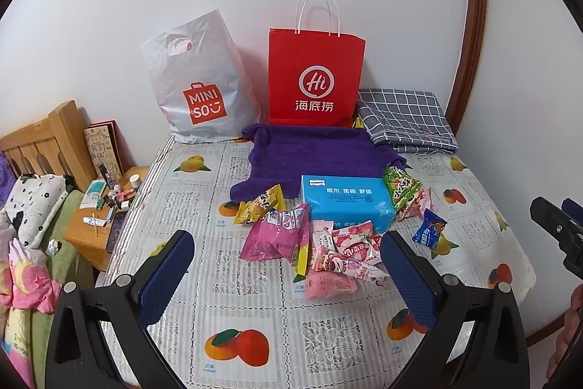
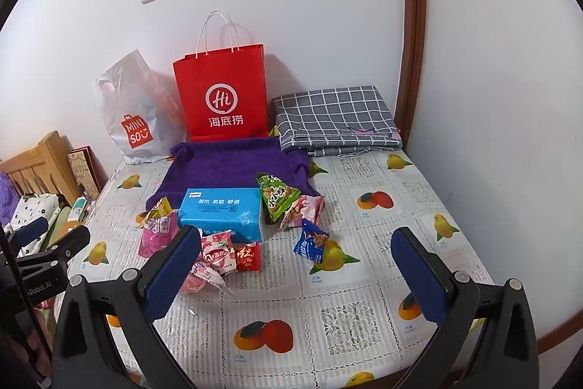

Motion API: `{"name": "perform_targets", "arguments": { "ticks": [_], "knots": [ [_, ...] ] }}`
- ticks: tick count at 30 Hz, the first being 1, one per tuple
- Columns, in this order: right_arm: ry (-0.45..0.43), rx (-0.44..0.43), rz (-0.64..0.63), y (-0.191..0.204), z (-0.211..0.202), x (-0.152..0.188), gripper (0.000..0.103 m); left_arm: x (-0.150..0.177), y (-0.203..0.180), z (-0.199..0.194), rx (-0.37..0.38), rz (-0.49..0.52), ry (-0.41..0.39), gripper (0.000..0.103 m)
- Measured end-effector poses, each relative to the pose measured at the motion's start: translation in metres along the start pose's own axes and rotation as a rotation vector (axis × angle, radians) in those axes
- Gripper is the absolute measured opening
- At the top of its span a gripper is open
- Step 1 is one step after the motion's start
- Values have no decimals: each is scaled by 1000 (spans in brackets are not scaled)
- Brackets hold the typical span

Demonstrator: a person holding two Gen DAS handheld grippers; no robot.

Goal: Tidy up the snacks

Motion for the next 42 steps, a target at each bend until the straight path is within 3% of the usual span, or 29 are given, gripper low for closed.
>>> {"name": "perform_targets", "arguments": {
  "ticks": [42],
  "knots": [
    [-16,-12,29,0,-7,2,102,2,-15,0,18,6,-11,102]
  ]
}}
Point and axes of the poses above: each gripper's, at about its wrist camera, not at the fingertips, and z roughly the way its jaws point, y to its left, x to its underside, the point moved 9 cm from there along z, roughly the way its jaws point, and after that the axes turned 4 degrees about -y, right-handed, at the moved point
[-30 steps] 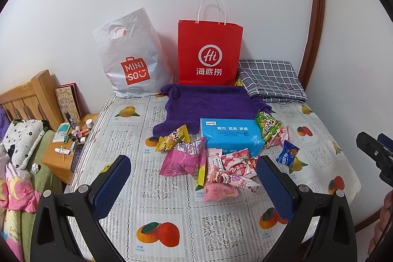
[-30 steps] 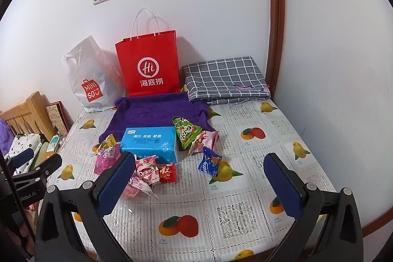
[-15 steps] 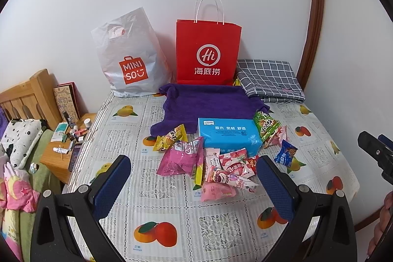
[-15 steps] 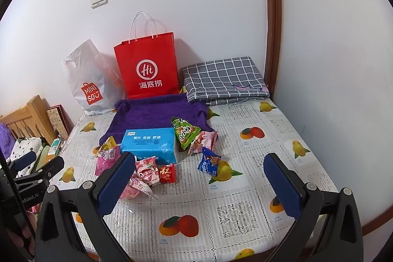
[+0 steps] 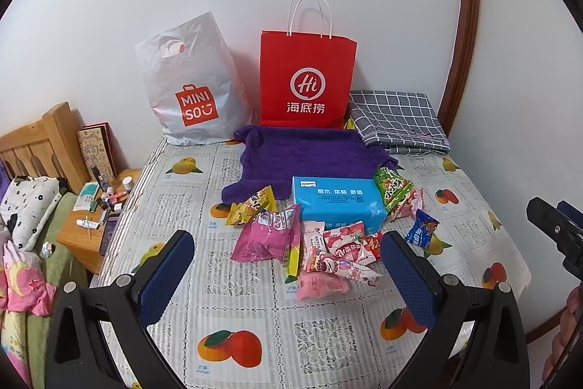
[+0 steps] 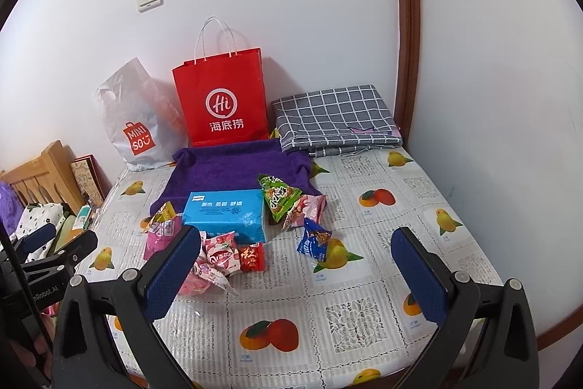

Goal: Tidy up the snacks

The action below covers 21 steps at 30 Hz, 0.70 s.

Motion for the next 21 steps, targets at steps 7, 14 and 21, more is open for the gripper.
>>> {"name": "perform_targets", "arguments": {
  "ticks": [7,14,21],
  "knots": [
    [-9,-3,-2,3,-1,0,102,-2,0,0,5,1,-8,102],
    [-15,-13,11,4,8,3,102,3,3,15,19,-2,5,102],
    [44,-23,47,-3,45,14,102,19,10,50,32,-6,69,102]
  ]
}}
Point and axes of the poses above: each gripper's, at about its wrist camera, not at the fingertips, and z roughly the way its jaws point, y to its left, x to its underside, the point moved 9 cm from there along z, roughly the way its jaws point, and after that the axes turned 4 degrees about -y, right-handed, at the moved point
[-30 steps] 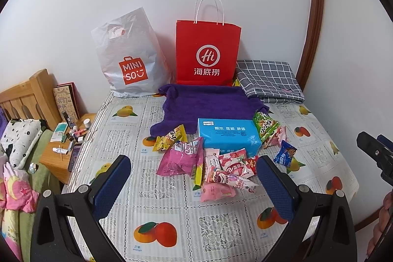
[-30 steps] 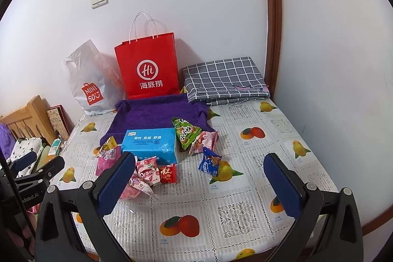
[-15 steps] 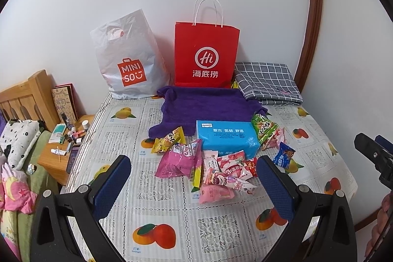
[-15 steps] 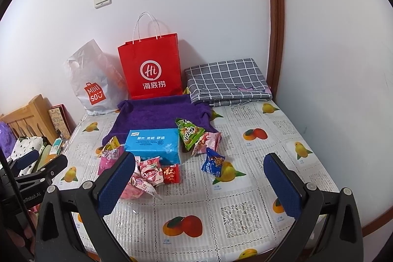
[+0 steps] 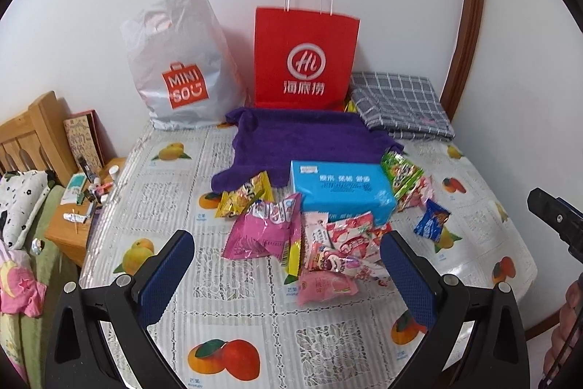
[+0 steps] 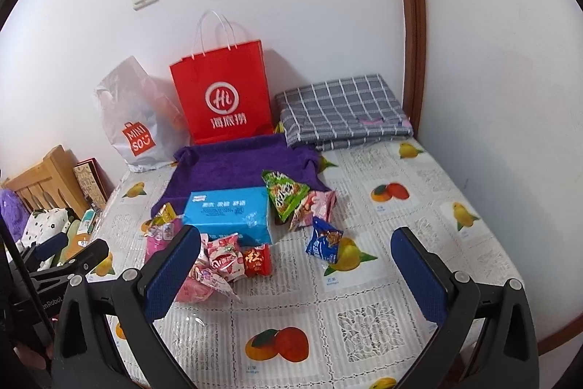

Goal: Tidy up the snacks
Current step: 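Grasp the pink snack bag with the left tool while the right tool grasps the red packet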

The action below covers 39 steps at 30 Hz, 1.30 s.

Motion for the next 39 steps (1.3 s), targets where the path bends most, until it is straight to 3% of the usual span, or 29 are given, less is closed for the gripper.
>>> {"name": "perform_targets", "arguments": {
  "ticks": [10,23,31,39],
  "knots": [
    [98,44,22,-10,64,24,101,15,29,50,9,-42,77,99],
    [234,43,-3,9,142,63,93,23,61,116,-7,-37,156,99],
    [307,21,-16,31,173,81,86,23,63,141,43,-16,176,99],
    [335,16,-34,50,195,88,76,19,53,154,126,25,178,86]
  ]
}}
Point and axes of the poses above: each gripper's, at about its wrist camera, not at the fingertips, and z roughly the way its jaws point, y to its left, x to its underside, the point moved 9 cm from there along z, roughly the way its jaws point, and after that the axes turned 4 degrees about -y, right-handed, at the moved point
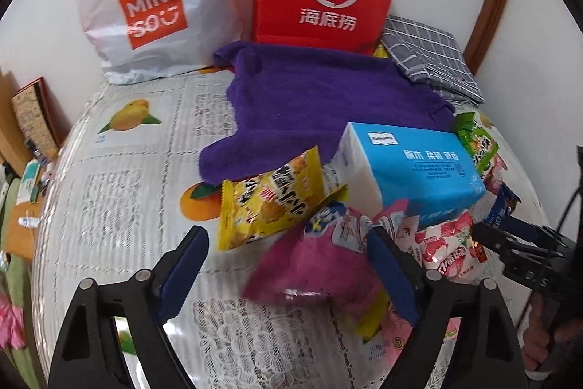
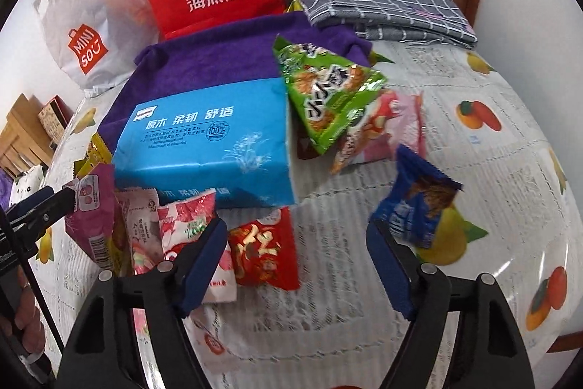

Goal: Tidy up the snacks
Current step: 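Grasp the pink snack bag with the left tool while the right tool grasps the red packet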

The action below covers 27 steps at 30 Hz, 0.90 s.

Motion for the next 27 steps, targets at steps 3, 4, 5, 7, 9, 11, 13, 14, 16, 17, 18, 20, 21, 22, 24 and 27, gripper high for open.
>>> {"name": "perform_targets", "arguments": {
  "ticks": [3,4,5,7,9,11,13,14,16,17,18,20,21,22,24,27],
  "knots": [
    [6,8,-5,5,7,-1,67,-1,-4,4,38,12,8,80],
    [10,8,-7,6,9,-2,63,-2,-5,4,43,19,9,78],
    [15,7,-9,8,11,-2,58,-2,-6,4,49,26,9,76],
    [26,2,-12,11,15,-1,49,-3,-7,4,63,35,14,72],
    [26,-9,-9,13,18,0,41,-3,-7,3,73,35,16,68],
    [19,-12,-3,15,18,0,31,-2,-6,1,86,30,19,63],
    [7,-6,-7,15,17,-1,25,0,-5,-1,99,22,26,61],
    [0,-7,-12,16,15,-1,19,1,-5,-2,101,18,30,60],
    [-6,-10,-19,15,12,-1,13,1,-5,-4,99,12,32,59],
    [-6,-10,-19,14,10,-2,11,2,-5,-6,93,10,28,59],
    [-9,-15,-16,13,7,-2,9,2,-5,-8,89,9,25,59],
    [-19,-21,-20,10,1,-2,8,4,-4,-14,81,0,16,59],
    [-30,-18,-26,8,-4,-2,8,4,-3,-16,77,-3,13,59],
    [-36,-17,-30,7,-6,-2,8,5,-2,-20,70,-11,8,59],
    [-50,-14,-36,2,-14,-1,8,10,2,-26,56,-29,4,59],
    [-54,-22,-34,-7,-21,4,8,15,6,-31,38,-49,6,59]
  ]
}}
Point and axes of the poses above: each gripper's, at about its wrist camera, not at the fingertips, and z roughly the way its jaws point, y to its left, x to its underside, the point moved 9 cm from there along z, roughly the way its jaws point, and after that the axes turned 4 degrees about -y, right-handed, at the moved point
